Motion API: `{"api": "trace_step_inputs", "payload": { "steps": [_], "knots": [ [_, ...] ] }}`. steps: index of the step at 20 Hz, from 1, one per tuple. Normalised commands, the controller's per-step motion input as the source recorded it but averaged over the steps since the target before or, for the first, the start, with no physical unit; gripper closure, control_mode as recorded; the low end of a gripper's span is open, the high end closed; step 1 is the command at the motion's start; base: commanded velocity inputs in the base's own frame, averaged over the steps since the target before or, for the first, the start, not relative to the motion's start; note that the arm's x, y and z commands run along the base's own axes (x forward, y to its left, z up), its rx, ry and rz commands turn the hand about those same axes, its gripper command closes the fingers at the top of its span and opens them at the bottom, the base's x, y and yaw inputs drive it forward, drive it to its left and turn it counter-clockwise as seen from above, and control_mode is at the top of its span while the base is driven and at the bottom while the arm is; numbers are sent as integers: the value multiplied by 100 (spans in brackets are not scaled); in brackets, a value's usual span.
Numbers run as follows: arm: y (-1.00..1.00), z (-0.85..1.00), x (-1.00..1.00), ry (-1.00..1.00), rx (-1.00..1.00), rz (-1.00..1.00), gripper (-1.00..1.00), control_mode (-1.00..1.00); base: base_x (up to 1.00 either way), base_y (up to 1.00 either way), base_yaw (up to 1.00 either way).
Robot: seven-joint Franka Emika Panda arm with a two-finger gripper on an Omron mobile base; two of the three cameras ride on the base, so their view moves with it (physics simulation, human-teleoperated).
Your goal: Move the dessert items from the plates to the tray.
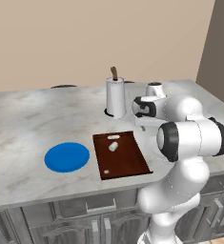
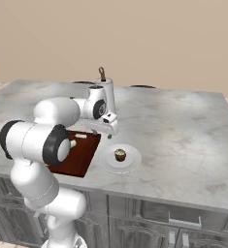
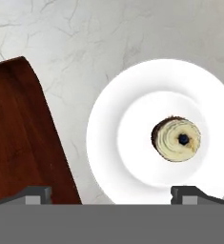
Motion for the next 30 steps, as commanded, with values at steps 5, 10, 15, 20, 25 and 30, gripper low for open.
{"api": "trace_step_inputs", "payload": {
  "steps": [5, 10, 15, 20, 25, 30],
  "knots": [
    [-37, -1, -19, -10, 1, 4, -100, -100, 0, 0, 0],
    [-24, -2, -13, 0, 2, 1, -100, -100, 0, 0, 0],
    [-35, 0, 0, 0, 0, 2, -100, -100, 0, 0, 0],
    [-37, -3, 0, 0, 0, 3, -100, -100, 0, 0, 0],
    [-20, -12, 0, -2, 1, 2, -100, -100, 0, 0, 0],
    [0, -20, -3, -1, 0, 2, -100, -100, 0, 0, 0]
  ]
}}
